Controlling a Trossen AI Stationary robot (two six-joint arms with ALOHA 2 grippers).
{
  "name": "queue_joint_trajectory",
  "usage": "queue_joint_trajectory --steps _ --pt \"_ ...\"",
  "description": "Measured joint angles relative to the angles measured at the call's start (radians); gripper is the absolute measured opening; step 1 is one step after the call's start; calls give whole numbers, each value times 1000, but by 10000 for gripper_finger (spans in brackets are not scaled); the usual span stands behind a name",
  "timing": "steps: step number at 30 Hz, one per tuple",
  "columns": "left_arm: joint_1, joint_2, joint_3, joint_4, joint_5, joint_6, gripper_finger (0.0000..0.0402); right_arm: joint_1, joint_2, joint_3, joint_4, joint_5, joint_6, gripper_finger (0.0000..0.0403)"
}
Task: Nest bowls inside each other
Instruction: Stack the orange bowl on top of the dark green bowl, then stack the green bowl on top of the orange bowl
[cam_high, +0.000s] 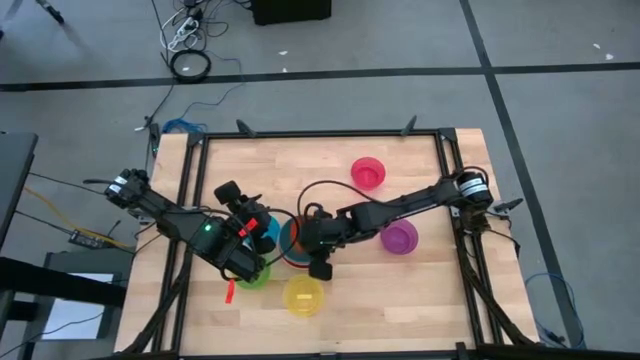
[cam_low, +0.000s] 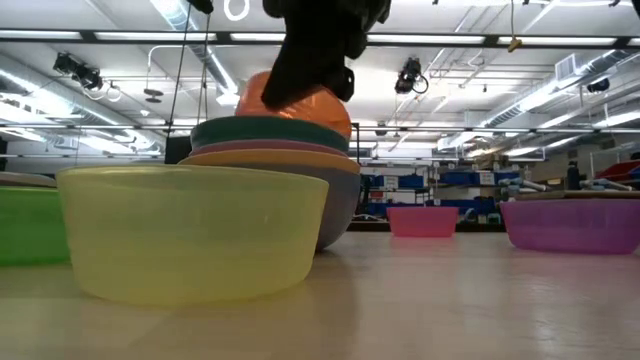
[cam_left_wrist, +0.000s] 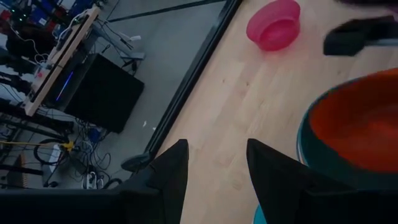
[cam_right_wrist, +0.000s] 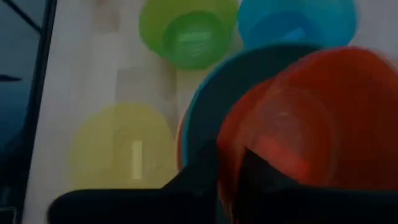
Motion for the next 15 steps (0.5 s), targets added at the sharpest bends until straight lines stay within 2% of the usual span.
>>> queue_joint_trajectory --steps 9,12,15 --pt "0 0 0 -9 7 0 172 2 -22 27 -59 -5 44 133" --pt "0 0 0 -10 57 51 172 7 -25 66 -208 52 50 144" --pt "0 0 0 -8 157 188 172 17 -33 104 -379 164 57 145"
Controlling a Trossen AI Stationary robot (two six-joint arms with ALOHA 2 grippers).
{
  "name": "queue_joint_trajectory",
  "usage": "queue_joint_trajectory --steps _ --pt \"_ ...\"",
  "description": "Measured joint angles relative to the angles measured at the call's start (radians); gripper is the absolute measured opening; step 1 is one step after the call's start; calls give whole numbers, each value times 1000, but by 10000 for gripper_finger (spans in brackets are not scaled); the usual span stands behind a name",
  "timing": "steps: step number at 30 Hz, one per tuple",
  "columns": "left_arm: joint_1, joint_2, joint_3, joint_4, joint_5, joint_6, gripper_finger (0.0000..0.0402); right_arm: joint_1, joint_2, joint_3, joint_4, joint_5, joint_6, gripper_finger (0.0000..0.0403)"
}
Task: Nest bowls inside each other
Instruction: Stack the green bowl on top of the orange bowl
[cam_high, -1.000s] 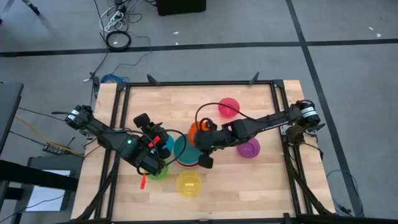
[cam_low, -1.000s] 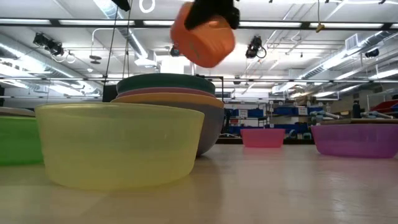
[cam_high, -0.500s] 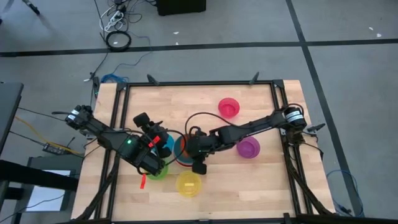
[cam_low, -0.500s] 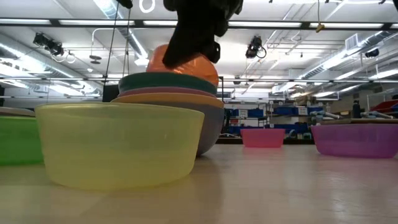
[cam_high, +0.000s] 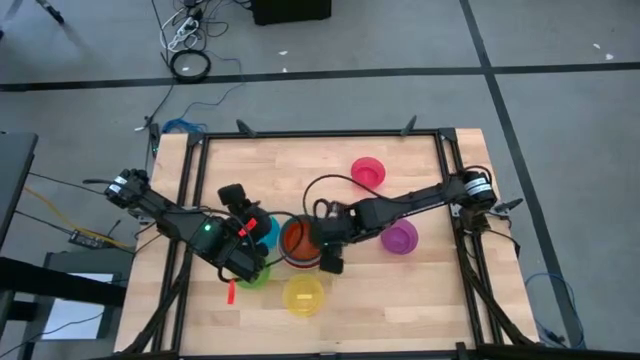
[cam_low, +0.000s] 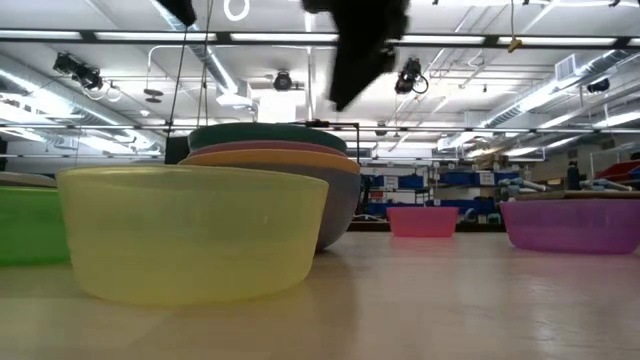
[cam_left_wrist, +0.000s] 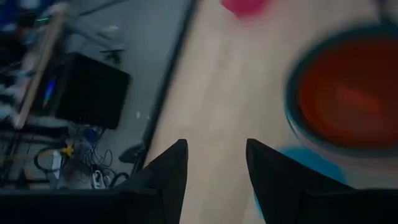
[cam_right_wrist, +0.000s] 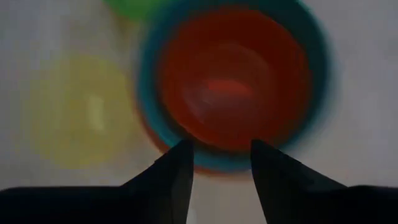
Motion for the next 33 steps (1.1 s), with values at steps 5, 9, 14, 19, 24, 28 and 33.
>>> queue_joint_trajectory --steps 5,9,14,19,24,28,33 --pt "0 3 -2 14 145 235 172 29 -48 17 -224 170 61 138" --pt "20 3 -2 9 176 279 172 61 -93 17 -334 253 147 135" --pt "76 2 -81 102 183 165 172 107 -141 17 -391 327 229 135" --pt "136 4 -258 317 257 52 172 140 -168 17 -395 345 270 135" --pt "193 4 -342 358 249 -170 172 149 -168 17 -396 354 282 135" --pt "223 3 -357 403 281 -261 172 143 -168 17 -395 355 283 135" --pt "242 3 -393 442 396 -176 172 138 -168 17 -395 357 283 135"
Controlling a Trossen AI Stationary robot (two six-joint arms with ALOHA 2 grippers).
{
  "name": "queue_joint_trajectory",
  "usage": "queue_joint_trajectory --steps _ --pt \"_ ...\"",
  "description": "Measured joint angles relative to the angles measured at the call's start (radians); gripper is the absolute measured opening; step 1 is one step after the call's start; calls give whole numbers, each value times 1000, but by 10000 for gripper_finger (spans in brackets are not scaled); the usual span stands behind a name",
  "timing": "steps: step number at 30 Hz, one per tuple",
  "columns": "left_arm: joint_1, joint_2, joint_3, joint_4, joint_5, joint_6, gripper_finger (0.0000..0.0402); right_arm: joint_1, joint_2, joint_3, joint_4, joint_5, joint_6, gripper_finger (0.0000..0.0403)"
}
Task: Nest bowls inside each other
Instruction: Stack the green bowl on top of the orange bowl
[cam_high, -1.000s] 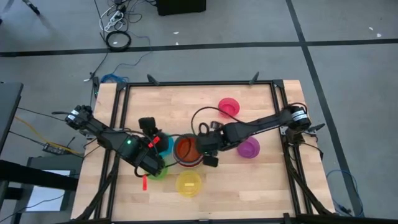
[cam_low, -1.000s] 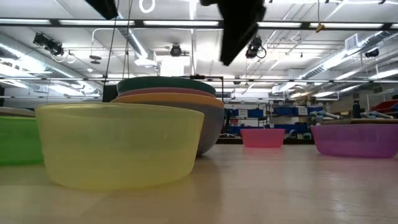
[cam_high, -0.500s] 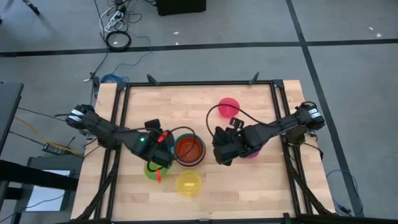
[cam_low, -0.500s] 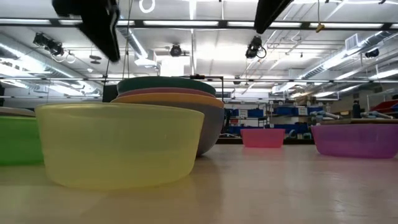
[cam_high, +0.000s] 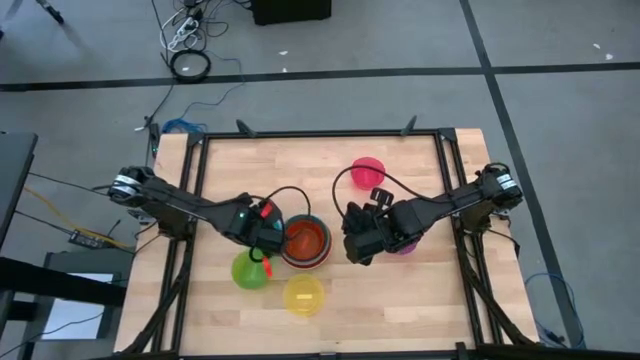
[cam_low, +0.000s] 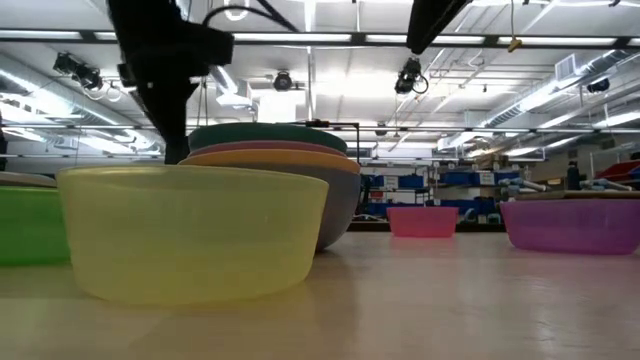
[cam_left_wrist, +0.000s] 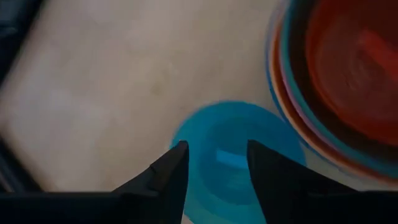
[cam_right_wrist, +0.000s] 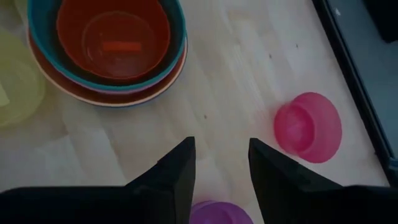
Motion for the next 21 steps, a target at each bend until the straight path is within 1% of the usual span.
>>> queue_joint_trajectory --steps 2,4,6,10,12,16,21 --pt "0 0 -19 11 47 46 172 0 0 0 1 0 1 135" --pt "0 0 -35 18 104 57 172 1 0 0 1 0 3 135" --pt "0 0 -52 15 170 29 172 0 0 0 2 -1 3 135" --pt "-16 0 -65 -8 267 -64 172 0 0 0 4 -1 3 135" --pt "-33 1 -67 -28 312 -71 172 0 0 0 4 -1 3 135" --pt "-66 1 -67 -62 373 -93 172 0 0 0 4 -1 3 135" --pt "-100 0 -72 -115 376 -96 172 0 0 0 5 -1 9 135"
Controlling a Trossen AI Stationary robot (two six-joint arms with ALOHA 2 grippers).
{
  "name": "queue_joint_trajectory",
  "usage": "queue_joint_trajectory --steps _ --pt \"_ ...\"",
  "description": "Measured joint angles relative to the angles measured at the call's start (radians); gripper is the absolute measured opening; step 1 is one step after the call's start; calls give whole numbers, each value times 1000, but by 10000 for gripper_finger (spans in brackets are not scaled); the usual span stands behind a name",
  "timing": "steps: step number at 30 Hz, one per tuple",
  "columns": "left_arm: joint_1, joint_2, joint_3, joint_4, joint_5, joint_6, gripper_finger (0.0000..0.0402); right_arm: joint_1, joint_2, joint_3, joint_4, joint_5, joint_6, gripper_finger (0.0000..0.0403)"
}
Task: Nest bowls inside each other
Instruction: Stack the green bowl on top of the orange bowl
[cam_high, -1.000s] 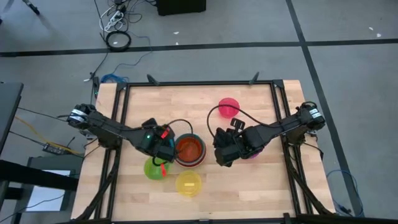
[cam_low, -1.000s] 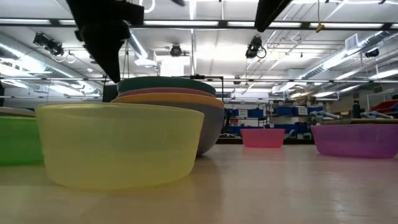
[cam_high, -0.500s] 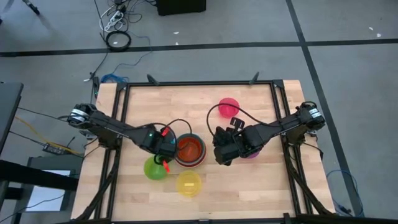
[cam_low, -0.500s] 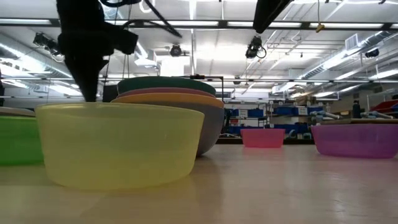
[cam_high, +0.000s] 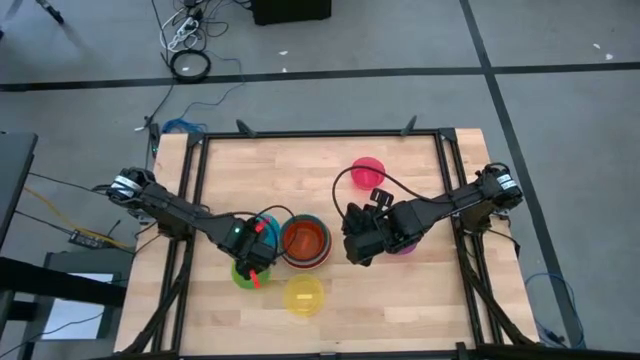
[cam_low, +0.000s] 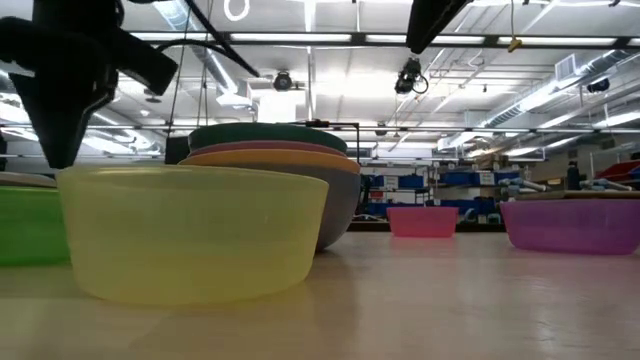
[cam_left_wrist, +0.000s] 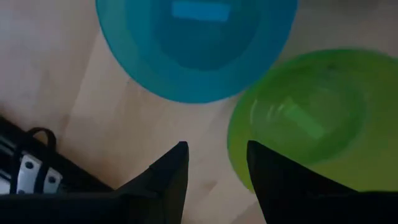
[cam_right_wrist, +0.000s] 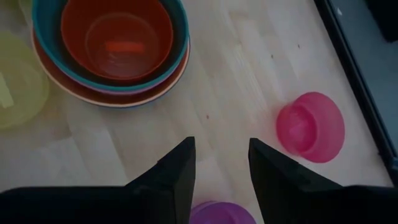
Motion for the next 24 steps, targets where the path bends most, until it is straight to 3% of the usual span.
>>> queue_joint_trajectory --steps 19,22,24 --pt "-24 0 -231 286 83 -49 169 0 1 0 11 -1 1 135" --pt "-24 0 -248 279 113 -46 139 0 1 0 11 0 1 135" --pt "-24 0 -252 275 138 -41 97 0 1 0 12 4 0 135"
